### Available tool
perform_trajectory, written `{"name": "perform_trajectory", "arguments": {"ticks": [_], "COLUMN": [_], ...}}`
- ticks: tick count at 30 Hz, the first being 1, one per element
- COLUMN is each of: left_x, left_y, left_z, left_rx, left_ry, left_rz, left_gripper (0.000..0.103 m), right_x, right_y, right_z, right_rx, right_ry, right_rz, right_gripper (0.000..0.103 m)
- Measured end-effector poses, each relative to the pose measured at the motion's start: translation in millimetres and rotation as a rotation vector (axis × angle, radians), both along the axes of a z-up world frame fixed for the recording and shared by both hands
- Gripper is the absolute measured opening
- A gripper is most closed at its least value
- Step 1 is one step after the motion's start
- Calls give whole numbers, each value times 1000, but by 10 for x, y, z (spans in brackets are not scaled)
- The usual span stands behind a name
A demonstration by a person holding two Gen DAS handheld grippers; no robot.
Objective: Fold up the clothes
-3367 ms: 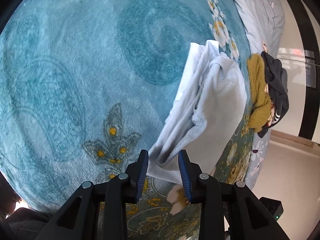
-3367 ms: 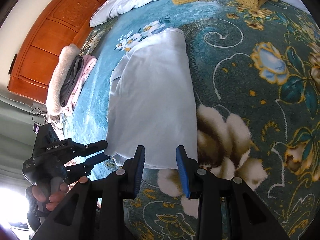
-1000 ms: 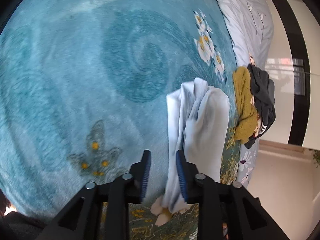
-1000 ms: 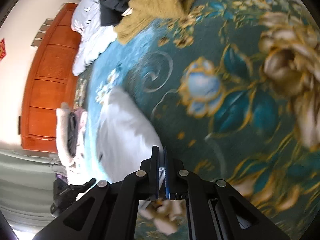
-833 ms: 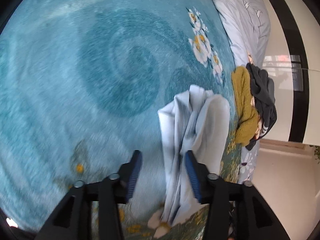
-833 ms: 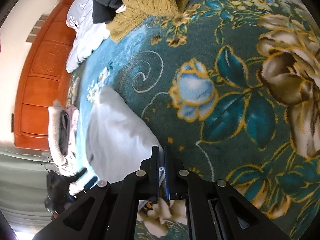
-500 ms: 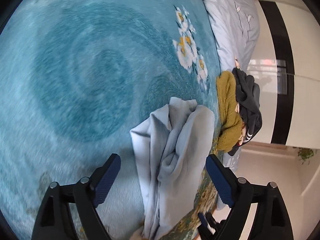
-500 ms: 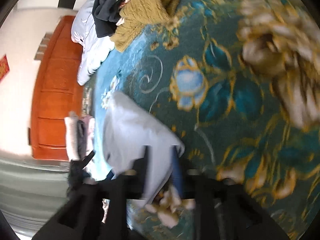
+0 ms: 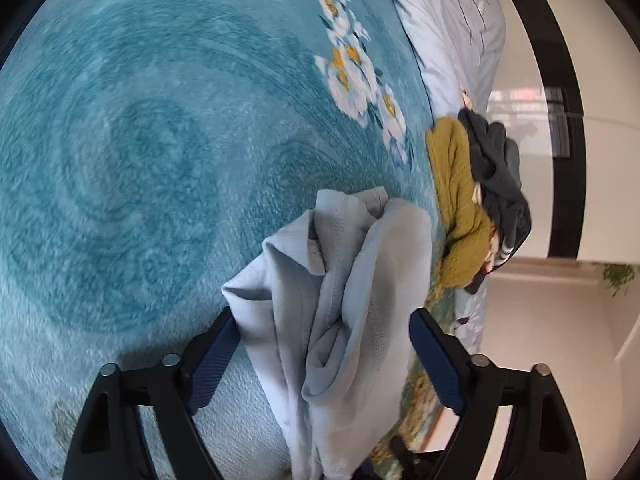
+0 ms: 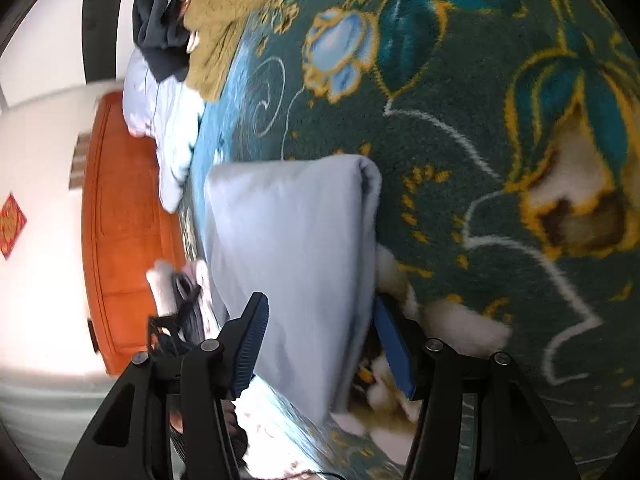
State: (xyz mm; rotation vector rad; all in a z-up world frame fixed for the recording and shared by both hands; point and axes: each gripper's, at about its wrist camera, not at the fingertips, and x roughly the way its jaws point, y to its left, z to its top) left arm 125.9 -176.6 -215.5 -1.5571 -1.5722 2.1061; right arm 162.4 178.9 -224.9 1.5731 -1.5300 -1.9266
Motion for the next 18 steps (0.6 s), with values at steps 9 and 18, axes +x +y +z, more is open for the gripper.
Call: {"name": "perform_trajectory", "arguments": {"ticks": [9, 18], "left_x": [31, 150], "left_y": [-14, -283], "left_z": [2, 506], "left_rx": [-38, -94], "left_ry": [-24, 9], "left_rz": [-8, 12], "left_gripper": [13, 10], "right_x": [-86, -539], "right_y": [-23, -480], "right_z": [0, 701], "right_rx": [54, 120], "right_ry": [-45, 136], "right_rz": [-13, 220], "right_gripper": [10, 9]}}
